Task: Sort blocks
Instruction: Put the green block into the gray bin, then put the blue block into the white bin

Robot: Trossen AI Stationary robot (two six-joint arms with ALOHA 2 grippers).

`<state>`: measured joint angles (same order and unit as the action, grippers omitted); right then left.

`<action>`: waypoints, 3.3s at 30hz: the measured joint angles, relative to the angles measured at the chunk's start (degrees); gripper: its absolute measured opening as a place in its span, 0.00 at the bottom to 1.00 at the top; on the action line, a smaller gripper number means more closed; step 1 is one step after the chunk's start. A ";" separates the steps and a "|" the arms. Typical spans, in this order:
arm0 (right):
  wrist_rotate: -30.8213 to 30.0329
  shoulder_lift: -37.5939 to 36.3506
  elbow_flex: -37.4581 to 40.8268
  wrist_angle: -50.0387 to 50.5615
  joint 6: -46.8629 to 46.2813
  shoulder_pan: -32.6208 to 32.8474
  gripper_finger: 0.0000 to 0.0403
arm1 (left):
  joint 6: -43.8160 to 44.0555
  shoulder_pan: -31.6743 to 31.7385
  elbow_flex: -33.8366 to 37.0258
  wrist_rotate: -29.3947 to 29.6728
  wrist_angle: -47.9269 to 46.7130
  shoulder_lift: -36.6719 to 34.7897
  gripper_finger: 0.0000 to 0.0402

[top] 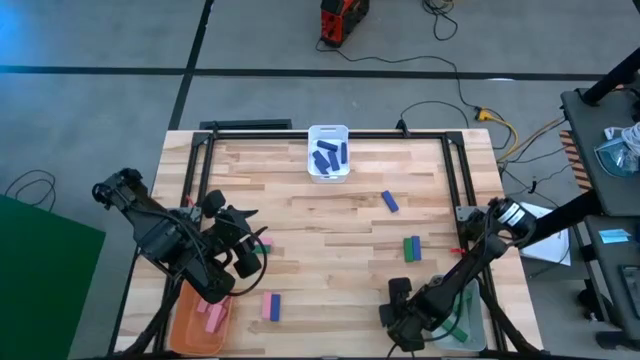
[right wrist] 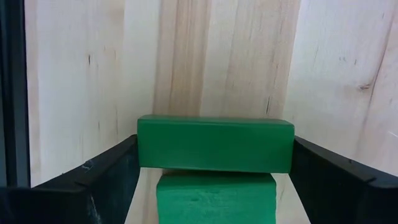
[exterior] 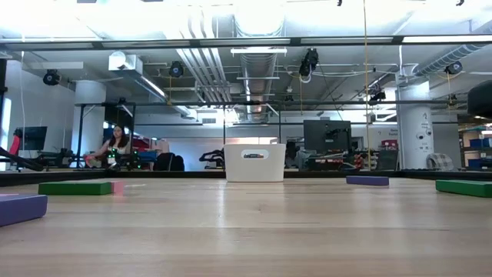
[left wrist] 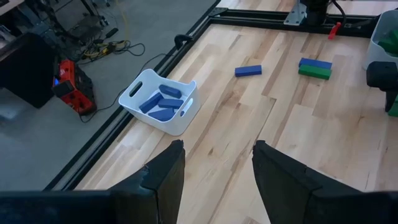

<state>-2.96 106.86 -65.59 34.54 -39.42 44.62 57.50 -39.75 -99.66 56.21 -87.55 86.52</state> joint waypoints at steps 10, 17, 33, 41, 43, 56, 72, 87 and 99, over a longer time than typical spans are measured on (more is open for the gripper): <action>-0.56 -4.71 -5.86 12.79 -2.34 -0.30 0.86 | 0.03 -0.01 0.00 0.23 0.04 0.00 0.41; -0.50 -10.81 -7.88 18.03 -6.79 -0.26 0.86 | 0.26 0.00 0.00 0.25 0.55 0.00 0.41; -0.11 -22.28 -7.94 30.41 -19.77 8.22 0.86 | 0.06 0.00 0.00 0.25 0.55 0.00 0.41; -0.07 -22.30 -5.30 31.19 -26.12 17.47 0.86 | 0.04 0.00 0.00 0.25 1.62 0.00 0.41; -0.05 -22.30 -4.23 31.23 -27.65 19.18 0.87 | 0.04 -0.02 0.00 0.25 2.11 0.00 0.41; -0.04 -22.30 -1.61 30.81 -30.68 21.14 0.92 | 0.02 0.09 0.00 0.25 6.24 0.00 0.41; 1.69 -22.33 -1.51 29.18 -26.96 21.14 0.93 | 0.04 0.09 0.00 0.25 8.06 0.00 0.41; 1.55 -22.33 -1.48 29.01 -26.55 21.14 0.99 | 0.24 0.09 0.00 0.24 9.12 0.00 0.41; 1.29 -26.36 -6.71 28.64 -28.11 17.34 0.99 | 0.26 0.20 0.00 0.21 13.05 0.00 0.41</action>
<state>-1.67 80.50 -72.30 63.18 -67.53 61.96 57.76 -39.55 -99.66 56.42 -74.50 86.52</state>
